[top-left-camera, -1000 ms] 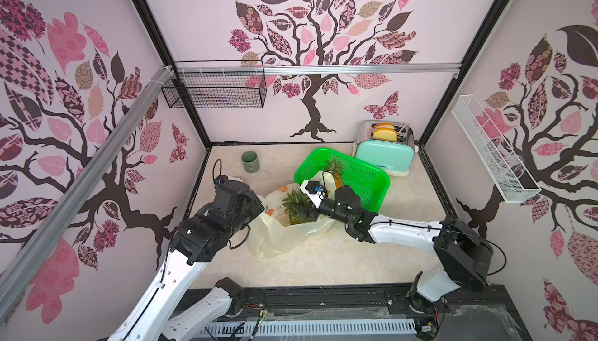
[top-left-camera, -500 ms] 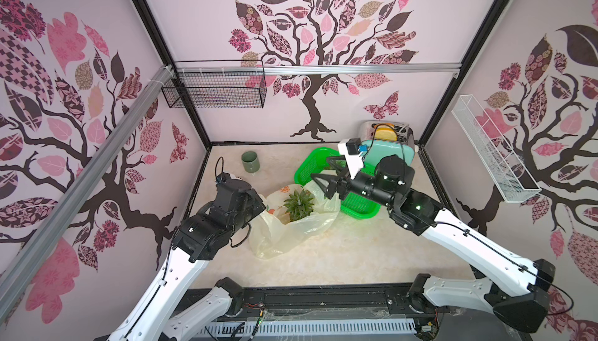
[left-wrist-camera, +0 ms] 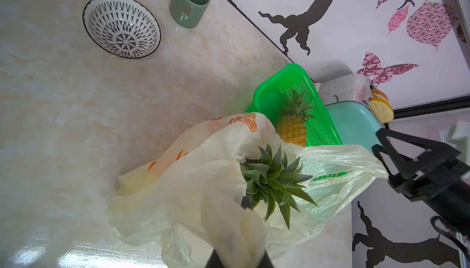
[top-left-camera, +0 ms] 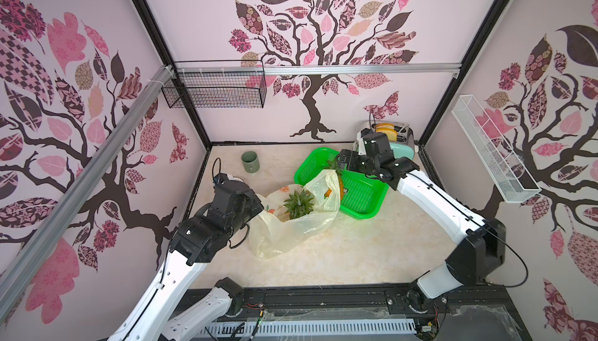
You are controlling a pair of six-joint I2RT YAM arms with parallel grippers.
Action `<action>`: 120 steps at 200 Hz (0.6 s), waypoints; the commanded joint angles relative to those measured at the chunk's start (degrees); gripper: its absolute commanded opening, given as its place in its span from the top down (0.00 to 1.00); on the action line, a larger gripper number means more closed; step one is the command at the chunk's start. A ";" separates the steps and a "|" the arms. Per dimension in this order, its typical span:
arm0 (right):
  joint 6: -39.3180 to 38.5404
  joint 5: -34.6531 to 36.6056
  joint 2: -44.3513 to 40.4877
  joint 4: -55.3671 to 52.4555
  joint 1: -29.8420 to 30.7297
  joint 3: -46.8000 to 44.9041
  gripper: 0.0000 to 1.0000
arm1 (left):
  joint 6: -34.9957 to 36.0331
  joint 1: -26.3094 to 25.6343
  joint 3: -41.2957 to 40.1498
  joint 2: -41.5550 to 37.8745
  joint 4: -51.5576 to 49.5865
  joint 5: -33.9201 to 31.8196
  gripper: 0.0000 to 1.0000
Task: Place the pineapple into a plastic bag & tie a knot
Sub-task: Pick up the pineapple from the basket.
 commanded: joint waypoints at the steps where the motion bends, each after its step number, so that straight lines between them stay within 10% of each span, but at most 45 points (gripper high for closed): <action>1: 5.12 5.15 5.33 -4.05 0.13 6.95 0.01 | 0.18 0.22 0.57 0.07 0.13 -1.42 1.00; 120: 7.68 11.06 35.45 -21.54 0.17 36.39 0.01 | 0.22 0.20 1.40 1.45 0.10 -2.07 1.00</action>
